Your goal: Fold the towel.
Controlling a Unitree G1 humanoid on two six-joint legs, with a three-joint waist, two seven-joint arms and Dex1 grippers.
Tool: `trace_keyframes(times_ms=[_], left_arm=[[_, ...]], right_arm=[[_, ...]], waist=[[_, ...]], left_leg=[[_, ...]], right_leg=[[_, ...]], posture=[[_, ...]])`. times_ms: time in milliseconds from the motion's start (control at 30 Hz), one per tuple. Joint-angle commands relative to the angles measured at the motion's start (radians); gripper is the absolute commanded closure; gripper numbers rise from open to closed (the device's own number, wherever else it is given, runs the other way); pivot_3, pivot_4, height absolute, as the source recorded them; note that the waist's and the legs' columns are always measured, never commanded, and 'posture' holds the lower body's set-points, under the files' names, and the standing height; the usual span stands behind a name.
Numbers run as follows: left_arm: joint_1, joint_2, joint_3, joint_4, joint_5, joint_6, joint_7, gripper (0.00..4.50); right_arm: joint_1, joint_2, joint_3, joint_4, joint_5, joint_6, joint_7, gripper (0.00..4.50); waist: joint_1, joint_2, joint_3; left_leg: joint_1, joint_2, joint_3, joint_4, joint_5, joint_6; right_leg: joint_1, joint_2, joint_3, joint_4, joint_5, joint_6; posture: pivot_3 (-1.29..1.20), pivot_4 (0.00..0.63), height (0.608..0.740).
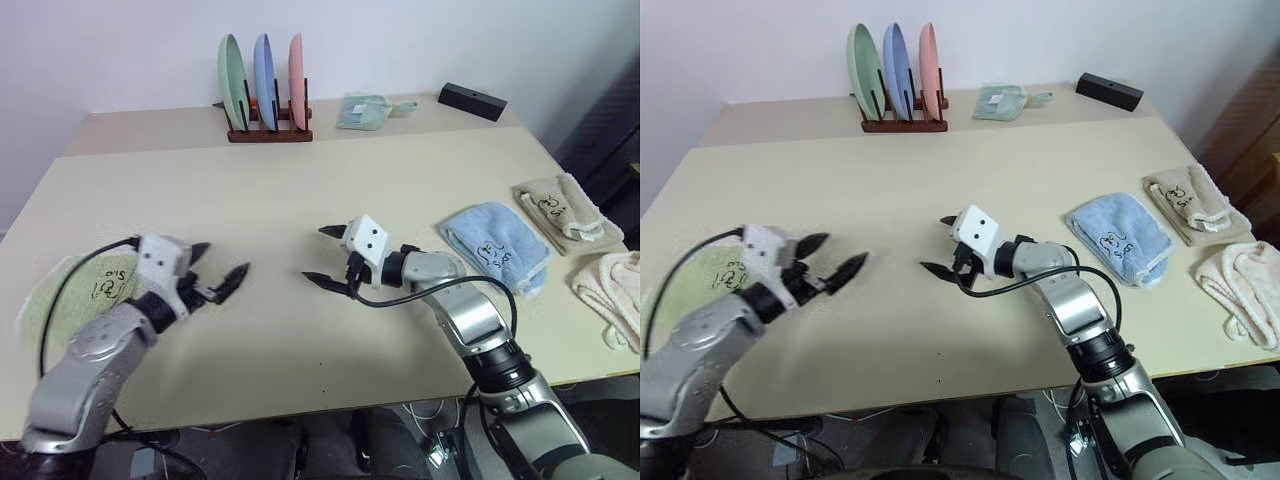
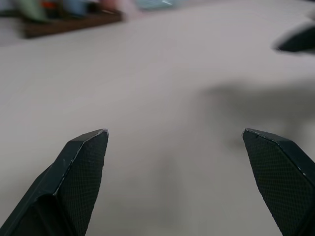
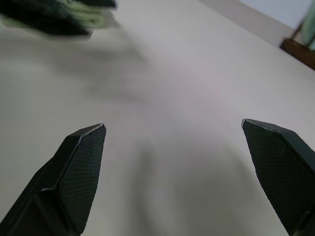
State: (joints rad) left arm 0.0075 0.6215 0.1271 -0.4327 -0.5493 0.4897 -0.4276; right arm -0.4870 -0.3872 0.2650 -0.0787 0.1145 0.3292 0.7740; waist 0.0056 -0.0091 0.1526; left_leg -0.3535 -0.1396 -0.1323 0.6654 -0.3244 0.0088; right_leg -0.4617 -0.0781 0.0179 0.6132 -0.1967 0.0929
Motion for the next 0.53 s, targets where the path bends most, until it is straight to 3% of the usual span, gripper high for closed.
trace_keyframes(times_ms=[33,267,533], left_arm=[[-0.055,-0.009,-0.044,0.059,0.065,-0.049,-0.049,0.05],[-0.125,-0.054,-0.101,0.14,0.122,-0.082,-0.118,0.05],[-0.14,-0.093,-0.094,0.153,0.144,-0.075,-0.116,0.05]], right_arm=[[0.011,-0.04,-0.099,-0.041,0.032,0.027,-0.022,0.0],[0.11,-0.083,-0.28,-0.08,0.137,0.138,-0.064,0.0],[0.13,-0.111,-0.294,-0.077,0.154,0.145,-0.062,0.0]], waist=[[0.006,0.0,0.0],[0.006,0.001,0.0],[0.006,0.001,0.001]], left_leg=[[0.0,0.0,0.0,0.0,0.0,0.0],[0.0,0.0,-0.001,0.0,0.0,0.0],[0.0,0.0,-0.001,0.0,0.0,0.0]], right_leg=[[0.0,0.0,0.0,0.0,0.0,0.0],[0.0,-0.001,-0.001,0.0,0.0,0.0],[0.0,-0.001,0.0,0.0,0.0,0.0]], posture=[[0.0,0.15,0.74],[0.0,0.15,0.74],[0.0,0.15,0.74]])
